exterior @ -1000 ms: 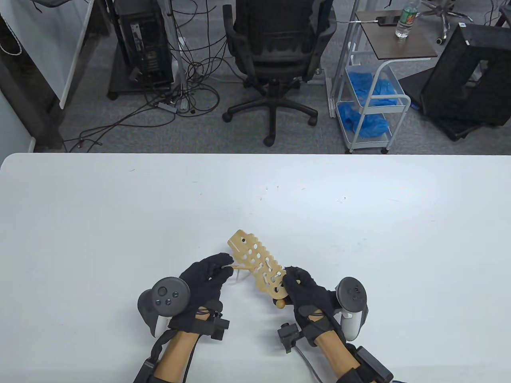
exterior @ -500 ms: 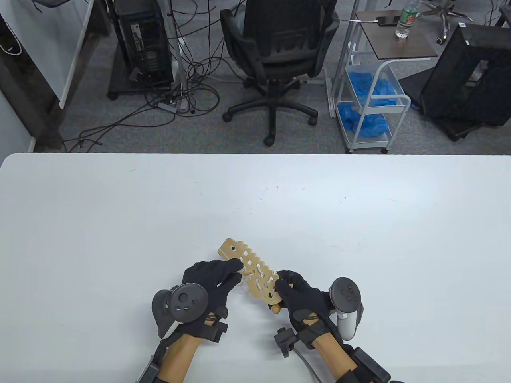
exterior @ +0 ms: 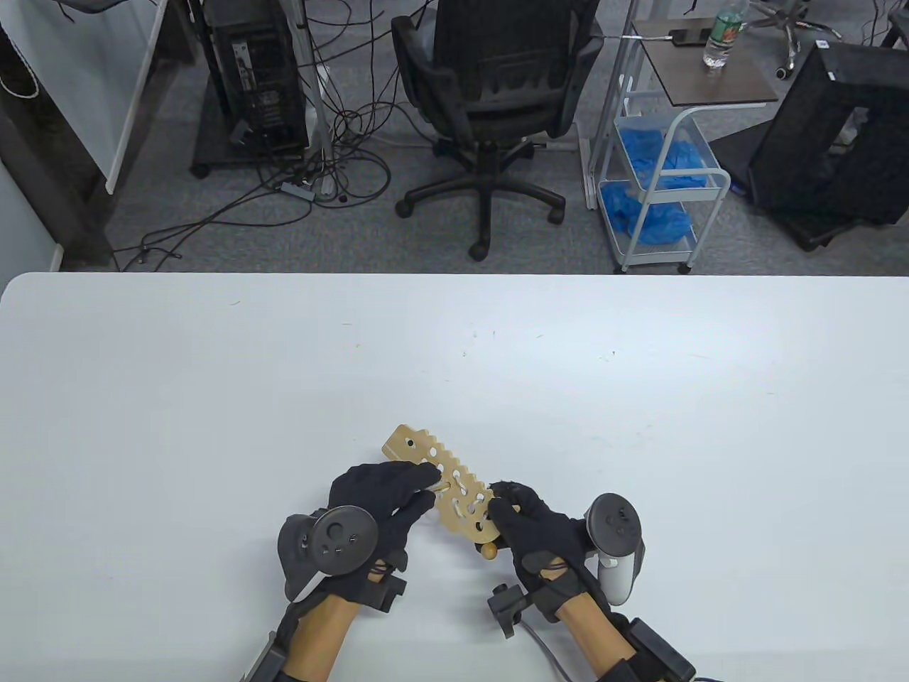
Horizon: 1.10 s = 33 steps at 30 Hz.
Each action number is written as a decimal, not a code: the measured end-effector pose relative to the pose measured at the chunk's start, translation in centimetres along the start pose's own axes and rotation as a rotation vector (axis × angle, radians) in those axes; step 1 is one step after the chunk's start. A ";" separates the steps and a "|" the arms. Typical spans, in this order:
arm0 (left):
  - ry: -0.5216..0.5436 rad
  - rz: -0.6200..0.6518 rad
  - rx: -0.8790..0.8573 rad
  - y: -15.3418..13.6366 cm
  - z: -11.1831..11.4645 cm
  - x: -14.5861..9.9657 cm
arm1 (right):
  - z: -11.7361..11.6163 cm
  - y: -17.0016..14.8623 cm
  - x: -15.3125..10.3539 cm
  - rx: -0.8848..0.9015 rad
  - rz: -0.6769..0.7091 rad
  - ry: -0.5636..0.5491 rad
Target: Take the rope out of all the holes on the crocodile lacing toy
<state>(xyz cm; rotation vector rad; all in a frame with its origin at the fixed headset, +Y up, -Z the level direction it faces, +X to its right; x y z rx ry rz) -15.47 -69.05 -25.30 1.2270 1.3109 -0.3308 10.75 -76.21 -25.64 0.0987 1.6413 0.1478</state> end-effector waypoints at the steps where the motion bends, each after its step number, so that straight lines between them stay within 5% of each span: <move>1: 0.004 -0.005 -0.009 -0.1 -0.1 0.0 | 0.1 0.1 0.0 0.004 0.001 -0.003; 15: 0.051 -0.126 -0.143 -2.3 -0.4 -0.2 | 0.9 1.7 0.1 0.162 0.065 -0.056; 24: -0.041 -0.118 -0.226 -2.5 0.7 0.0 | 0.2 2.2 0.2 0.247 0.108 0.007; 27: -0.118 -0.118 -0.448 -2.7 1.9 0.1 | -0.2 2.3 0.2 0.279 0.127 0.050; 33: -0.226 -0.085 -0.581 -2.7 2.9 0.1 | -0.5 2.5 0.2 0.305 0.148 0.074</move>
Point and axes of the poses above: the tracker on the back of each hand, its own y axis roughly to the thumb side, its own x axis roughly from the wrist to the fingertips, z = x × y, the point moved 1 cm from there along x, roughly from the wrist to the fingertips, and after that the axes turned 10 degrees about z, right-handed, at the moved point
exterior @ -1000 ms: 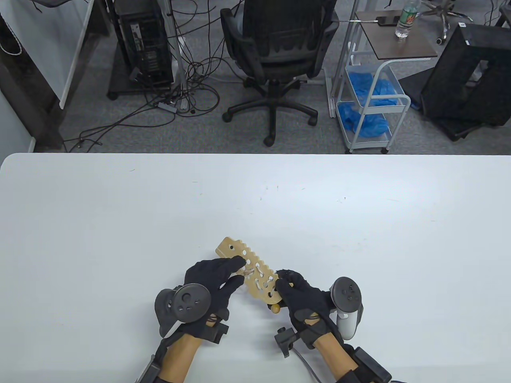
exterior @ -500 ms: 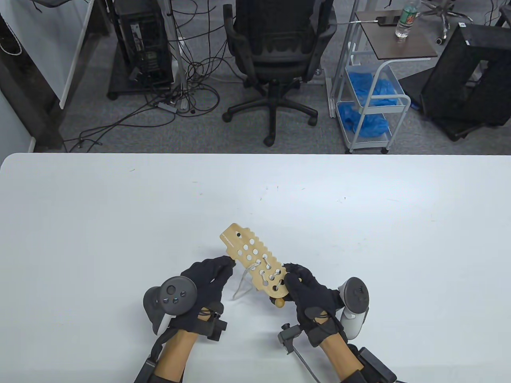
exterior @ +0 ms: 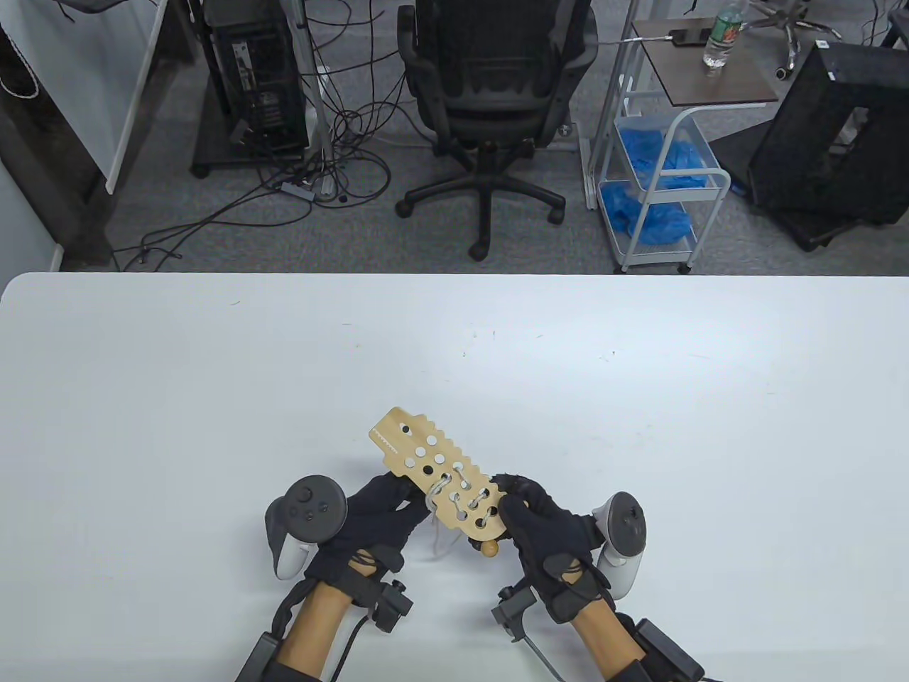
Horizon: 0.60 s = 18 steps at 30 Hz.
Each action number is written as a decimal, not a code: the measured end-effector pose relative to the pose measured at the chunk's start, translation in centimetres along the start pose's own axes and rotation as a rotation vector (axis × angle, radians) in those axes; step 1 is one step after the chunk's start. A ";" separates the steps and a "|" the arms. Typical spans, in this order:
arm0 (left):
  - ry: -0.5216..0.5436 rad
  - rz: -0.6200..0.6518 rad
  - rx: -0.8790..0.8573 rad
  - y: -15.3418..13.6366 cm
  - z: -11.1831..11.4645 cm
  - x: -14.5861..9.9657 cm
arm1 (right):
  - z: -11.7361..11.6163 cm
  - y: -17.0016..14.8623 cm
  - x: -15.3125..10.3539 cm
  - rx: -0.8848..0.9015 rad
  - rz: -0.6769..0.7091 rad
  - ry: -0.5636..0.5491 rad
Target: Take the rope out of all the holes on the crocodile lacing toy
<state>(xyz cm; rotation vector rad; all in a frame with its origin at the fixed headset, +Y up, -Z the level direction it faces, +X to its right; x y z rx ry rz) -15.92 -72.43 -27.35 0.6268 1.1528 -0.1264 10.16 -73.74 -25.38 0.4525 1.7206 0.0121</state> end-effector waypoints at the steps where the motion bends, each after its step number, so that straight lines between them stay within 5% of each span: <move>1: -0.025 0.002 -0.007 0.0 0.2 0.1 | -0.1 0.0 0.0 0.006 0.000 0.003; 18: -0.072 0.008 0.019 0.3 0.6 0.1 | -0.2 0.0 0.0 0.030 0.007 0.019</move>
Point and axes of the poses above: the tracker on the back of each hand, its own y axis roughly to the thumb side, its own x axis roughly from the wrist to the fingertips, z = x × y, the point moved 1 cm from there along x, roughly from the wrist to the fingertips, and after that the axes turned 10 degrees about z, right-handed, at the moved point
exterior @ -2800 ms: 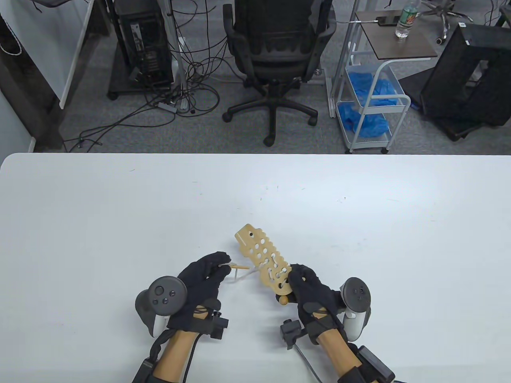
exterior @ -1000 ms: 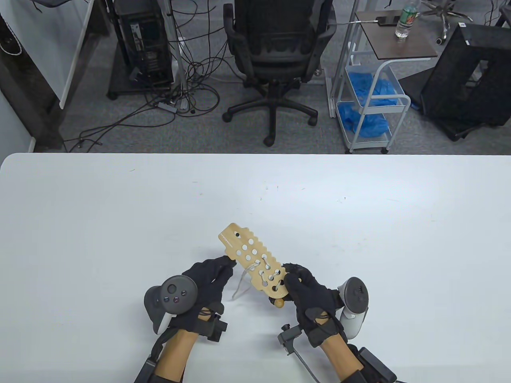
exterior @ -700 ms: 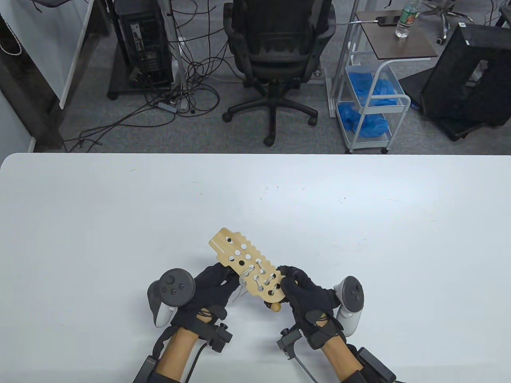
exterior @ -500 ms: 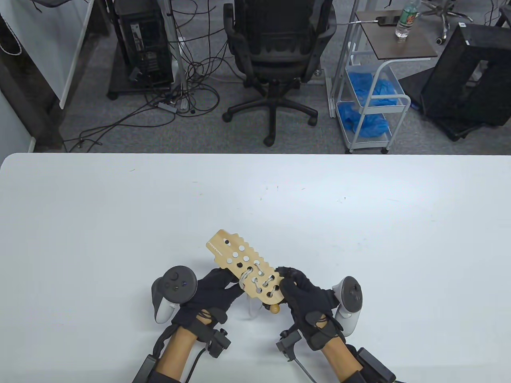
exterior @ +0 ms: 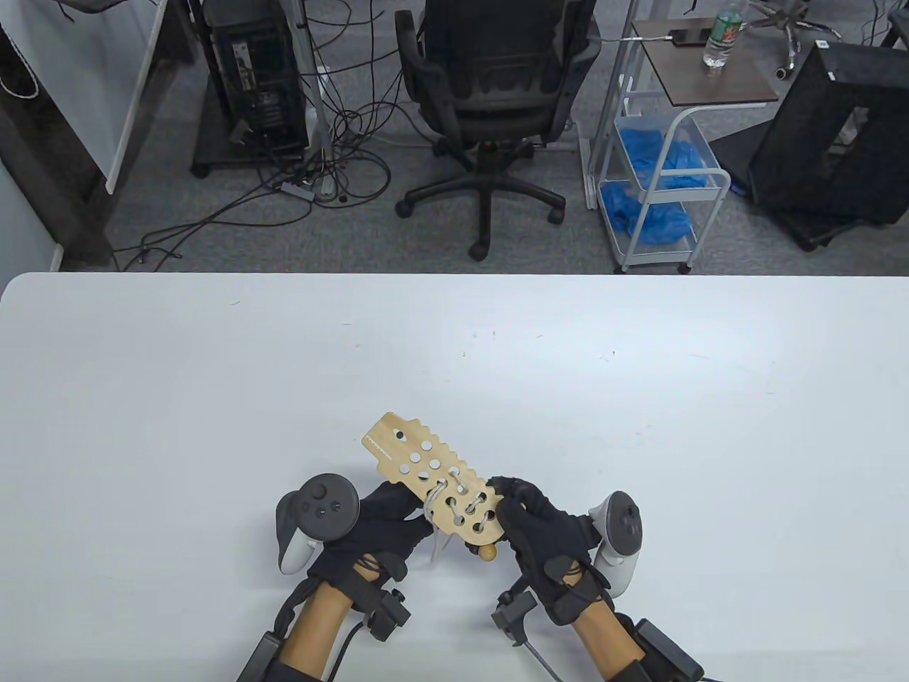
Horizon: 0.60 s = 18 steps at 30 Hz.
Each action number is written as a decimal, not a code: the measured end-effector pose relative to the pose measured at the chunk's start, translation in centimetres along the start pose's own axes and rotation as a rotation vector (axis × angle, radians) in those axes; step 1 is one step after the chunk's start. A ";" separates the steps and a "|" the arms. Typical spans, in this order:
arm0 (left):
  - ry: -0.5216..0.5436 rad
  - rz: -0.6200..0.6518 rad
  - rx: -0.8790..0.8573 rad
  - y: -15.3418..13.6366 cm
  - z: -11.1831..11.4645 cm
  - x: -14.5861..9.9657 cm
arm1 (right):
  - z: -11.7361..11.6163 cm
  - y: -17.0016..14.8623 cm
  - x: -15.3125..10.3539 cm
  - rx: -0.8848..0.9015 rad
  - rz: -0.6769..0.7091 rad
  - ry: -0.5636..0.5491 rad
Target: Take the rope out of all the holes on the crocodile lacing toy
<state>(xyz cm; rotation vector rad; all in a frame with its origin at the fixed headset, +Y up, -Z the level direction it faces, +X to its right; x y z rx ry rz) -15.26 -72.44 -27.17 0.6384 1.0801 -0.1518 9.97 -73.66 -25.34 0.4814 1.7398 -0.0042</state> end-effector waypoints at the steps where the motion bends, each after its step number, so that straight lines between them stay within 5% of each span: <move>1: 0.008 -0.003 0.000 0.0 -0.1 0.0 | 0.1 0.0 0.0 -0.005 -0.004 -0.011; 18: 0.205 -0.118 0.027 -1.1 -2.6 -1.1 | 4.8 -0.1 0.2 -0.060 -0.069 -0.230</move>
Point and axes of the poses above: the tracker on the back of each hand, its own y axis roughly to the thumb side, its own x axis roughly from the wrist to the fingertips, z = x × y, the point moved 1 cm from there along x, roughly from the wrist to the fingertips, and after that the axes turned 10 degrees about z, right-handed, at the moved point
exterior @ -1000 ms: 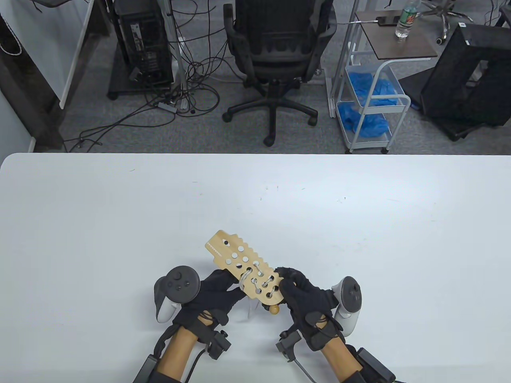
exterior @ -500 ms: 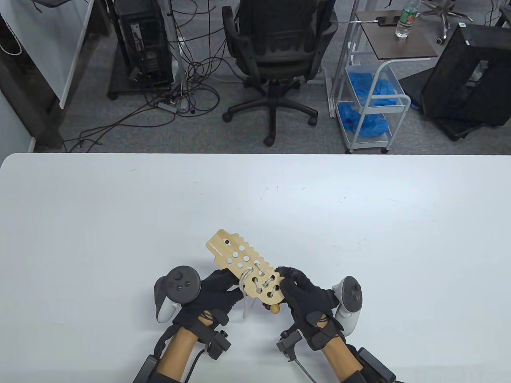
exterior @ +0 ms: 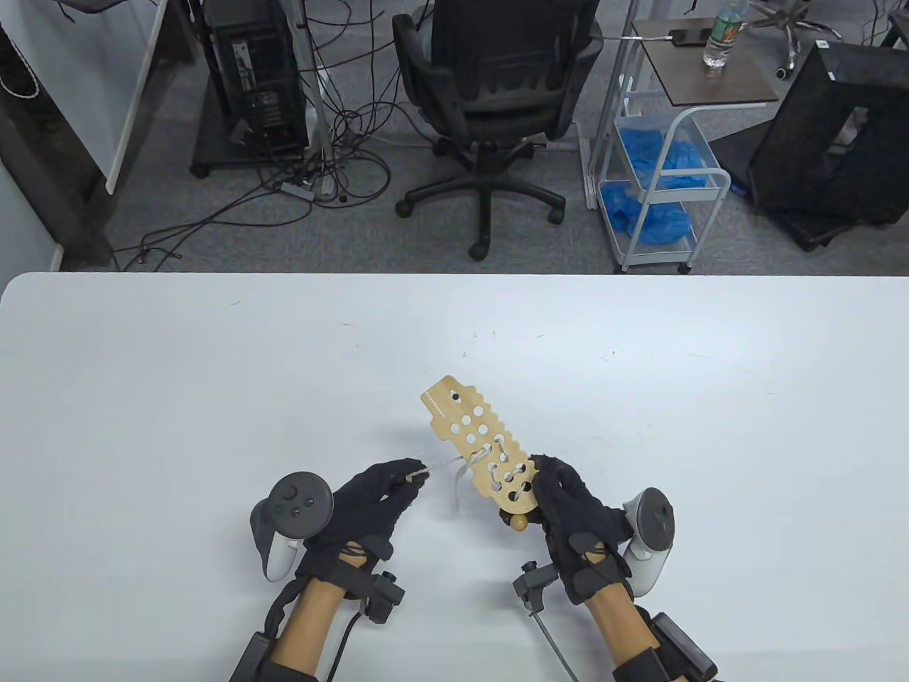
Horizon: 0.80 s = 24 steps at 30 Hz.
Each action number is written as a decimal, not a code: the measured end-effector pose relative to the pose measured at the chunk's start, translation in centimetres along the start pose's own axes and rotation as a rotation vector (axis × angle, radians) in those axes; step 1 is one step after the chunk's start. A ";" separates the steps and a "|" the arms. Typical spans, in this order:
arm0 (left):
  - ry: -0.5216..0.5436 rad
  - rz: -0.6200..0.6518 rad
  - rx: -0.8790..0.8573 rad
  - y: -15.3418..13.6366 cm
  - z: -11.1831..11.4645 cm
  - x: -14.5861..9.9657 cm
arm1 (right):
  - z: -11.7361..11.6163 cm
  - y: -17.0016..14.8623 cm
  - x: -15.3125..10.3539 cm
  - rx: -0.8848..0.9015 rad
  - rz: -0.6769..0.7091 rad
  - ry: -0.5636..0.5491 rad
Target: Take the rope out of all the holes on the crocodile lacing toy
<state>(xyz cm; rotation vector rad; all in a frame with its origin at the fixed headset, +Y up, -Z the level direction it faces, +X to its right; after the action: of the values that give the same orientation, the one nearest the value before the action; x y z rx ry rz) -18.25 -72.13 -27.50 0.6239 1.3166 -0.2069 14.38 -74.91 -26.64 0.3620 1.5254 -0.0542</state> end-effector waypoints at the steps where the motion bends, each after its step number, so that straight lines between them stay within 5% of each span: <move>1: 0.011 -0.006 -0.001 -0.1 -0.2 0.0 | 0.3 0.0 0.1 -0.004 -0.003 -0.014; 24: 0.244 -0.114 -0.017 -1.8 -3.5 -0.9 | 6.7 0.2 1.0 0.079 -0.023 -0.283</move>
<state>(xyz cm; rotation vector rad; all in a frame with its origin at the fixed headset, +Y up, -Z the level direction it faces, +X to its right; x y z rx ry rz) -22.32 -71.92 -27.60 0.5735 1.5899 -0.2169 20.92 -76.31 -27.60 0.3826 1.2498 -0.1774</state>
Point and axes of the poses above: the tracker on the back of each hand, its own y axis roughly to the thumb side, its own x axis roughly from the wrist to the fingertips, z = x × y, the point moved 1 cm from there along x, roughly from the wrist to the fingertips, and after that the axes turned 10 degrees about z, right-handed, at the moved point
